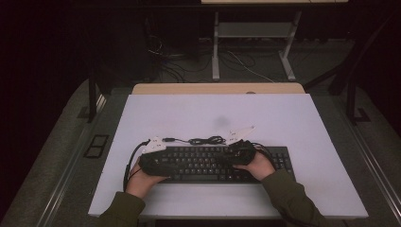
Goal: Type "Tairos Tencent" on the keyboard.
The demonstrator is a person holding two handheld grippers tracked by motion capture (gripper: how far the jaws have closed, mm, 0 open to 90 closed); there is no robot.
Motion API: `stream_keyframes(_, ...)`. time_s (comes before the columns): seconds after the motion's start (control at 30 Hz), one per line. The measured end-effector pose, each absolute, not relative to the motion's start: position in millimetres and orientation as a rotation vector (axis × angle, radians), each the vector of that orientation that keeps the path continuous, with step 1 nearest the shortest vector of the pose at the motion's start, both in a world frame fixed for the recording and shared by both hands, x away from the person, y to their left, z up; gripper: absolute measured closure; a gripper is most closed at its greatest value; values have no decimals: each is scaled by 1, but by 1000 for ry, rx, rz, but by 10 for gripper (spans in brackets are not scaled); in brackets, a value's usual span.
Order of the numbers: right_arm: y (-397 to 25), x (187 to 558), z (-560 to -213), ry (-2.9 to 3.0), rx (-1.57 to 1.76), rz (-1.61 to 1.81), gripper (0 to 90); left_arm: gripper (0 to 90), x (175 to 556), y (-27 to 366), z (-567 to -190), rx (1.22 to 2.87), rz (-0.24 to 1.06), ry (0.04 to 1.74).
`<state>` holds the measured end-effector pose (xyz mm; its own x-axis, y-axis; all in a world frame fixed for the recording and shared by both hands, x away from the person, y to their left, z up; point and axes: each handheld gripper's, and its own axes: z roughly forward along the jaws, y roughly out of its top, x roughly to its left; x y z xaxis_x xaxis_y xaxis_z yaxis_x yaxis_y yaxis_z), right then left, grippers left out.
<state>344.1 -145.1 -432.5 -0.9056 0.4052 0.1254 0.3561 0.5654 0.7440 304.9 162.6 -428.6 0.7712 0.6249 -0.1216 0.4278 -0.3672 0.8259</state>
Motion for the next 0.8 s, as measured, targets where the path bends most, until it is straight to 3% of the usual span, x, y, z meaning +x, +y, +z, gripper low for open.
stream_keyframes(0.1,-147,345,-431,2719,670,1299,883,216,305,163,-428,2015,265,790)
stream_keyframes(0.2,-149,346,-430,2716,676,1339,802,216,305,163,-428,2013,265,795)
stream_keyframes(0.57,-152,350,-428,2661,759,1468,382,232,304,165,-426,2018,264,789)
stream_keyframes(0.8,-151,351,-430,2602,789,1488,269,268,301,167,-424,2014,255,785)
